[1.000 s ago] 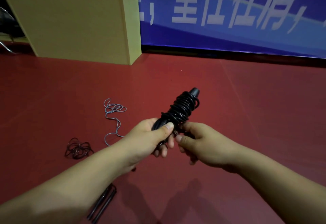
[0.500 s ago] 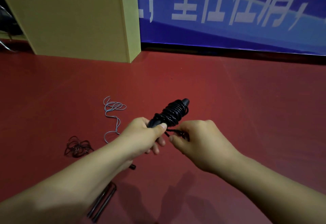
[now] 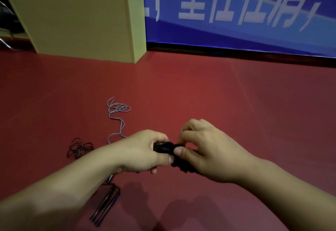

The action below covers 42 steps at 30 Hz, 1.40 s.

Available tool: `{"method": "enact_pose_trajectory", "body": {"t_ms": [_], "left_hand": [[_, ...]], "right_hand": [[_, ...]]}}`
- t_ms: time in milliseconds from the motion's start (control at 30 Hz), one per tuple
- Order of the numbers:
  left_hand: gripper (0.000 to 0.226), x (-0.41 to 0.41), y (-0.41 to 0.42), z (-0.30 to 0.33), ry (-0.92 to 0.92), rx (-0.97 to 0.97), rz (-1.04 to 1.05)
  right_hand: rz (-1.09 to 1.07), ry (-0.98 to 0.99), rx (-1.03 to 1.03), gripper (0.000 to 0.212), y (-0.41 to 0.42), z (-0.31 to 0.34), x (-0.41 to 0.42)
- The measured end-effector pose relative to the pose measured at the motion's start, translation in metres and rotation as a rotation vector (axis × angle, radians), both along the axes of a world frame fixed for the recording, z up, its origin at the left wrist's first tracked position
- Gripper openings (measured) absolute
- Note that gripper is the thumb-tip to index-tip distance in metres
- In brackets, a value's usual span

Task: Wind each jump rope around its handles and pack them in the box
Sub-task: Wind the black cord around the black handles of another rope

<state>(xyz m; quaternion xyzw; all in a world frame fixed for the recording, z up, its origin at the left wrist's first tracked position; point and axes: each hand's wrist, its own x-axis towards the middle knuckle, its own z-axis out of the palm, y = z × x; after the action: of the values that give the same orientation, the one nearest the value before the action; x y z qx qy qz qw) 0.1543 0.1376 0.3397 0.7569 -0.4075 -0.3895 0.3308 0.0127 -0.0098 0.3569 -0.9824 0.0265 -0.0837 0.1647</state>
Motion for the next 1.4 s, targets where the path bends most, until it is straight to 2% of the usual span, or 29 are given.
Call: {"method": "enact_pose_trajectory", "body": {"t_ms": [67, 133, 167, 233, 367, 667, 767, 867, 1033, 1167, 1400], "left_hand": [[0.005, -0.003, -0.001, 0.002, 0.032, -0.049, -0.045], [0.009, -0.006, -0.003, 0.005, 0.068, -0.096, -0.031], [0.014, -0.007, -0.004, 0.007, 0.086, -0.115, -0.016], [0.018, -0.009, -0.006, 0.010, 0.121, -0.161, 0.022], [0.002, -0.009, -0.008, 0.011, 0.226, -0.250, 0.112], [0.012, -0.015, -0.013, 0.011, 0.413, -0.321, 0.304], [0.018, -0.018, -0.015, 0.011, 0.423, -0.346, 0.333], [0.022, -0.019, -0.017, 0.010, 0.399, -0.374, 0.342], [0.016, -0.016, -0.016, 0.006, 0.323, -0.413, 0.354], [0.021, -0.010, -0.014, 0.009, 0.207, -0.433, 0.299], [0.029, -0.017, -0.017, 0.008, 0.327, -0.441, 0.324]], "right_hand": [[-0.011, 0.025, 0.133, 0.027, 0.000, 0.001, 0.000], [-0.077, 0.066, 0.391, 0.024, 0.000, 0.001, 0.001], [-0.114, 0.054, 0.445, 0.023, 0.000, 0.001, 0.001], [-0.174, -0.019, 0.402, 0.025, 0.000, 0.002, 0.005], [-0.270, -0.128, 0.401, 0.028, -0.002, -0.002, 0.009], [-0.359, -0.340, 0.456, 0.028, -0.002, -0.002, 0.016], [-0.421, -0.297, 0.521, 0.033, -0.004, 0.003, 0.015], [-0.448, -0.232, 0.486, 0.037, -0.006, 0.005, 0.013], [-0.373, -0.140, 0.396, 0.034, -0.003, 0.006, 0.011], [-0.292, -0.053, 0.568, 0.017, -0.007, 0.002, 0.009], [-0.264, -0.015, 0.941, 0.020, -0.001, -0.006, 0.009]]}}
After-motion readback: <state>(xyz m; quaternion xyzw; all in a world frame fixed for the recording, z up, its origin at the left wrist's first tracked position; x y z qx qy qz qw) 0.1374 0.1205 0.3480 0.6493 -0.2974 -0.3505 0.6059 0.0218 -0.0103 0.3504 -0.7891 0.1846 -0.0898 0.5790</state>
